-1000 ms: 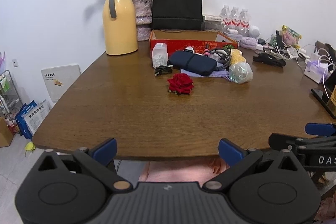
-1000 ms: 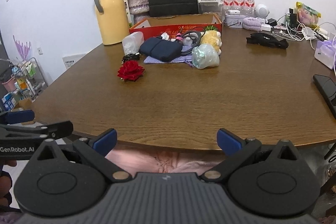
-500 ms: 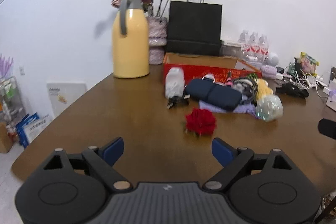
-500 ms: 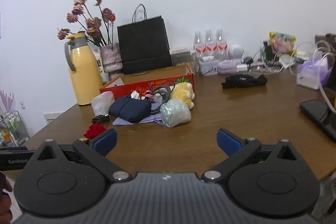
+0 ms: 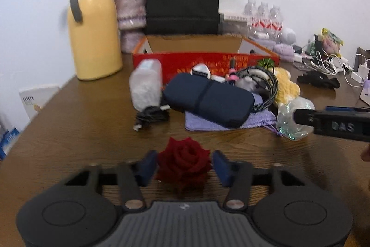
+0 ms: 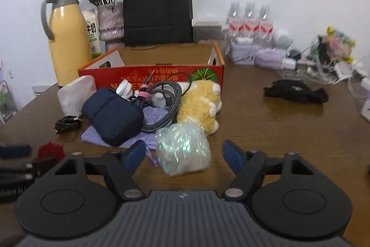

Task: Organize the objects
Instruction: 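Grasp the red rose with the left gripper while the right gripper grasps the clear plastic bag, then carry the rose into the cardboard box with the left gripper while the right drops the bag in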

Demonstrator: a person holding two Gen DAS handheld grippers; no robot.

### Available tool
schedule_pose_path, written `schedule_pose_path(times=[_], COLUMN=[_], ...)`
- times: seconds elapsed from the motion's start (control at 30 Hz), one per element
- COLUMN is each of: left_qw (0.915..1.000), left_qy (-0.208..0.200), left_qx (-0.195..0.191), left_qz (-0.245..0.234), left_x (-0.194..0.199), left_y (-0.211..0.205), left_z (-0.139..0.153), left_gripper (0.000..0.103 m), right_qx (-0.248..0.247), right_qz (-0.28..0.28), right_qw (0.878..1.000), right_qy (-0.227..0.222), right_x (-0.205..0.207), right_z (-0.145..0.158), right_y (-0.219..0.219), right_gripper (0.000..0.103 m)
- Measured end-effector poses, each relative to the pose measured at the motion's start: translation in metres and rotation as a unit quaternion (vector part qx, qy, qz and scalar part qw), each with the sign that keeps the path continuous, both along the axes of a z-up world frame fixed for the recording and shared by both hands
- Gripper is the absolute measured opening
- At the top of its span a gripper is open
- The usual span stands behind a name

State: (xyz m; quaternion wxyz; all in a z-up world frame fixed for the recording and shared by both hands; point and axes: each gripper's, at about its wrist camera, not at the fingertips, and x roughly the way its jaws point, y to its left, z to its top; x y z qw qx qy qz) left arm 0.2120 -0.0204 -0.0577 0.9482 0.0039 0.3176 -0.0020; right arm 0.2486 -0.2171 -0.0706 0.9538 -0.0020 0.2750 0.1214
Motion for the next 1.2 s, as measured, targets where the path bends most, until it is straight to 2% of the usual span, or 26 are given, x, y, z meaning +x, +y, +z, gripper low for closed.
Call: schedule_pose_path(times=[0.03,0.07,0.17,0.2,0.37,0.47,0.6,0.7,0.83,0.9,1.0,1.1,1.2], left_qw=[1.0000,0.9999,0.9998,0.9997,0.9994,0.9985,0.9984,0.9986,0.9979,0.9972,0.9948,0.9933,0.9927], left_qy=[-0.002,-0.007,-0.019,-0.025,-0.013,-0.020,-0.032,-0.035,-0.052,-0.061,-0.067,-0.090,-0.103], left_qx=[-0.004,-0.006,-0.003,-0.003,-0.029,-0.038,-0.036,-0.032,-0.030,-0.037,-0.071,-0.062,-0.041], left_qz=[0.004,0.008,0.008,0.008,-0.012,-0.032,-0.028,-0.022,-0.022,-0.020,-0.030,-0.038,-0.047], left_x=[0.001,0.001,-0.008,-0.013,-0.054,-0.091,-0.125,-0.133,-0.135,-0.128,-0.099,-0.055,0.014], left_y=[0.000,-0.001,-0.001,-0.002,-0.001,0.001,0.007,0.010,0.011,0.016,0.030,0.043,0.052], left_z=[-0.002,-0.003,-0.003,-0.002,0.012,0.022,0.031,0.034,0.041,0.047,0.063,0.089,0.117], left_gripper=[0.046,0.044,0.034,0.029,0.026,0.025,0.024,0.024,0.024,0.024,0.024,0.024,0.024], right_qx=[0.000,-0.002,0.009,0.015,0.032,0.031,0.038,0.045,0.040,0.040,0.025,0.017,0.017], right_qz=[0.005,0.011,0.021,0.020,0.036,0.045,0.048,0.040,0.044,0.052,0.053,0.062,0.095], right_qw=[1.000,1.000,0.999,0.999,0.999,0.998,0.998,0.998,0.998,0.997,0.997,0.996,0.992], right_qy=[0.010,0.020,0.030,0.028,0.015,0.011,0.013,0.019,-0.008,-0.028,-0.044,-0.062,-0.080], right_x=[0.006,0.011,0.014,0.011,-0.032,-0.080,-0.144,-0.162,-0.166,-0.162,-0.143,-0.115,-0.065], right_z=[-0.002,-0.005,-0.010,-0.010,-0.003,0.002,0.002,0.002,0.012,0.020,0.031,0.051,0.084], right_y=[0.001,0.002,0.003,0.002,-0.004,-0.010,-0.019,-0.025,-0.023,-0.021,-0.021,-0.023,-0.025], right_gripper=[0.064,0.052,0.039,0.038,0.036,0.036,0.036,0.036,0.036,0.036,0.036,0.036,0.036])
